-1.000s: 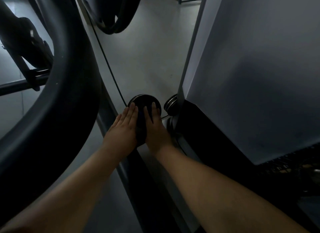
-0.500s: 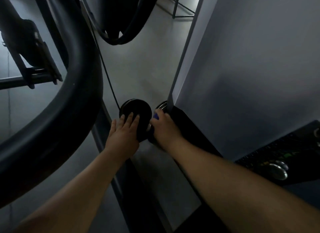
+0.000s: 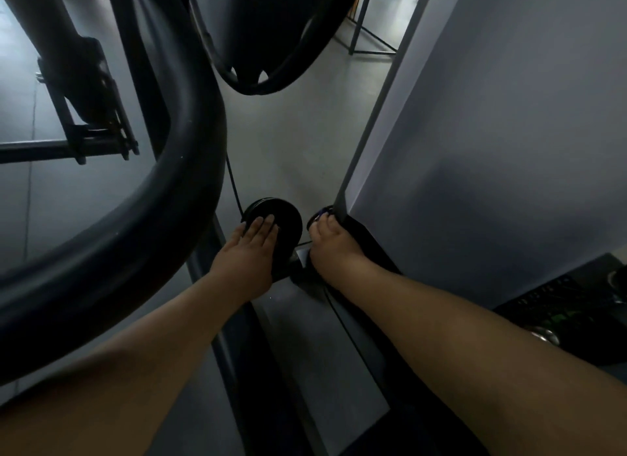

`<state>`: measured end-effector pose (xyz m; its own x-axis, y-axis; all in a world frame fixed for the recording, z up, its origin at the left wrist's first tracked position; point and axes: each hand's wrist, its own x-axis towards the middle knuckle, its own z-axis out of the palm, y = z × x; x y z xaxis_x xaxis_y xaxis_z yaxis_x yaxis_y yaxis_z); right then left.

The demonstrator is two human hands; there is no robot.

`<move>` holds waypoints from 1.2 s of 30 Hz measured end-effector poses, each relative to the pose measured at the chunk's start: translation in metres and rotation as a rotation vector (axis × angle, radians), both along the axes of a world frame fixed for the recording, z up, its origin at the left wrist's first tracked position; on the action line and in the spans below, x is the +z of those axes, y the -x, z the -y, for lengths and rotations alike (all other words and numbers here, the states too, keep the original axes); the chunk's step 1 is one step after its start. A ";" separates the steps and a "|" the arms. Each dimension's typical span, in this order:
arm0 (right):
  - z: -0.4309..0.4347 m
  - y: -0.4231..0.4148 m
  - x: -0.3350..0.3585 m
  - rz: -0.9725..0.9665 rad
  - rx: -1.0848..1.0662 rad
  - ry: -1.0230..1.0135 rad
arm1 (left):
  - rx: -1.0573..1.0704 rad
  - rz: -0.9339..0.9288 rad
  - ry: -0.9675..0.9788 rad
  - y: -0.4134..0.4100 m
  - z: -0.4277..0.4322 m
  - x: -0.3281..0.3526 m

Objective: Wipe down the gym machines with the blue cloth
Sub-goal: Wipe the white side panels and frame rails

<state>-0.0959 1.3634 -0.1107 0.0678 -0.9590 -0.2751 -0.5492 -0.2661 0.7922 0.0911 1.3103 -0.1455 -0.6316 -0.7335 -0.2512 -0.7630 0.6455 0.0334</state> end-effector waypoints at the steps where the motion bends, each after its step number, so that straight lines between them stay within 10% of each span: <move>1: 0.006 0.000 0.006 0.050 0.001 0.038 | -0.016 0.016 -0.007 -0.001 0.001 -0.002; 36: -0.013 0.007 -0.025 0.060 0.073 0.007 | -0.044 0.199 0.035 0.002 -0.009 -0.002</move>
<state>-0.1024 1.3762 -0.1354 0.1539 -0.9528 -0.2616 -0.5747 -0.3017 0.7607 0.0888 1.3191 -0.1476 -0.6032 -0.7170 -0.3493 -0.7237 0.6761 -0.1383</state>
